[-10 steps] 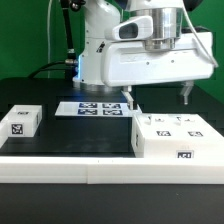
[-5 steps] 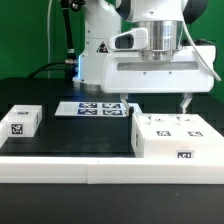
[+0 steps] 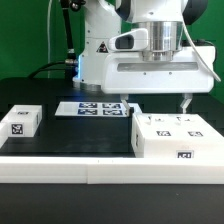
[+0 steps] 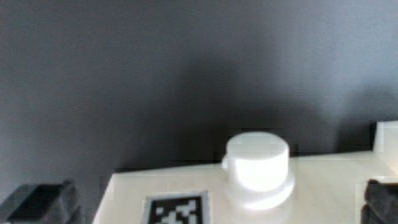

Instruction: Assemble cabinet

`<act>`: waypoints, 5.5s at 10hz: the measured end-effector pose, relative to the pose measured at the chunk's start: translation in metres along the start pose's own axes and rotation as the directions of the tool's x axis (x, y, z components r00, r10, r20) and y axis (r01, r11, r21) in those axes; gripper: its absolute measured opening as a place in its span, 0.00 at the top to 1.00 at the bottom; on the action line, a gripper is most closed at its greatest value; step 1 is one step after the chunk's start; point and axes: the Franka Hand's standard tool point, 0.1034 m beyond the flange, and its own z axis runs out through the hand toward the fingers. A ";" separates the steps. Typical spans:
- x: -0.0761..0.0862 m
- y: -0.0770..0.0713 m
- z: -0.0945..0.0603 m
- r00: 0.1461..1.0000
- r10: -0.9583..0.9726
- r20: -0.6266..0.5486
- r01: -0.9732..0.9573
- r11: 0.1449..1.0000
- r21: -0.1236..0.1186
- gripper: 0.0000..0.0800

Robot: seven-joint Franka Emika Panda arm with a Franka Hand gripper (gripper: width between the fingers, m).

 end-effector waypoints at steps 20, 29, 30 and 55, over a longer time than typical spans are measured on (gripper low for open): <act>0.002 -0.013 0.034 0.997 -0.076 -0.023 0.076 0.997 0.007 0.51; 0.000 -0.011 0.033 0.990 -0.137 -0.018 0.137 0.991 0.005 1.00; 0.000 -0.011 0.024 0.987 -0.159 -0.010 0.159 0.987 0.003 1.00; 0.045 -0.005 -0.086 0.962 -0.253 0.102 0.254 0.967 0.003 1.00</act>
Offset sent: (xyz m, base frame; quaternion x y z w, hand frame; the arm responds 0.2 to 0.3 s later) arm 0.0043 0.0017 -0.0191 -0.0146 0.0212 0.0184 0.9995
